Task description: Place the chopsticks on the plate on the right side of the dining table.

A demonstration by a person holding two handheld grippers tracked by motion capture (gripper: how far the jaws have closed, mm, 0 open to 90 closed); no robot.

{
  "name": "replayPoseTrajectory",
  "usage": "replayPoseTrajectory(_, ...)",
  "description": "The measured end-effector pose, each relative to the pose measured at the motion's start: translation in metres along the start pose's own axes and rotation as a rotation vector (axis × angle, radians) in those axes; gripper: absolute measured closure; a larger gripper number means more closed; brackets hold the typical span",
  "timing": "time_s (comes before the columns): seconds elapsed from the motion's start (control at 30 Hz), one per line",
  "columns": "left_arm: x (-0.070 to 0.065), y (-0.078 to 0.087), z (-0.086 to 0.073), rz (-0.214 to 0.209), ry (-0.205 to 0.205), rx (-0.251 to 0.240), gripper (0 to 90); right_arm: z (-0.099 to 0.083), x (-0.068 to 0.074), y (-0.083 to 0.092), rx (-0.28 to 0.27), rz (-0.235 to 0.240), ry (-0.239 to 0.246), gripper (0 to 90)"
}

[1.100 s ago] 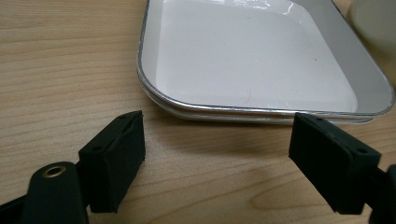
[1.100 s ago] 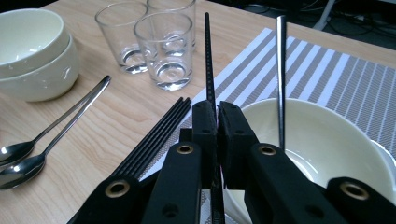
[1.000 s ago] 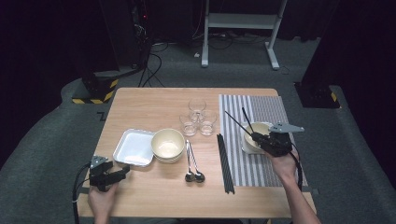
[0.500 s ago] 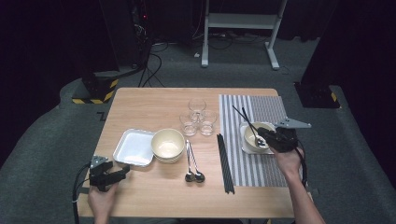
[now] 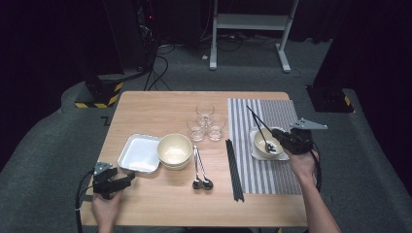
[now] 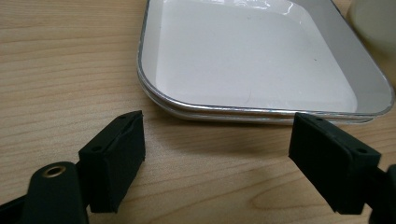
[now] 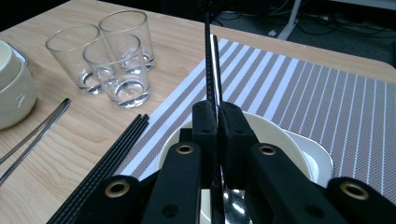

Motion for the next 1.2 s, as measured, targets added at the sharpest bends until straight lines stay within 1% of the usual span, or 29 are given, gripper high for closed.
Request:
replayPoseTrajectory(0.57,0.0,0.0,0.0,0.001,0.0,0.0,18.6,-0.001,-0.019,-0.001,0.014,-0.046,-0.018,85.8)
replayPoseTrajectory(0.87,0.0,0.0,0.0,0.003,-0.004,-0.002,18.6,-0.003,-0.026,-0.003,0.025,-0.071,-0.023,85.8)
replayPoseTrajectory(1.07,0.0,0.0,0.0,0.004,-0.005,-0.002,18.6,-0.005,-0.031,-0.005,0.027,-0.077,-0.031,85.8)
replayPoseTrajectory(1.2,0.0,0.0,0.0,0.004,-0.004,-0.002,18.6,-0.007,-0.034,-0.006,0.039,-0.084,-0.033,85.8)
Point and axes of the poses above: each handheld gripper's, and its own axes: y roughly backward along the jaws, z roughly out of its top, x roughly to its left, the point moved 3 cm from there along -y, roughly forward along the jaws, and after that the axes turned 11 degrees about y, right-handed, at the moved point
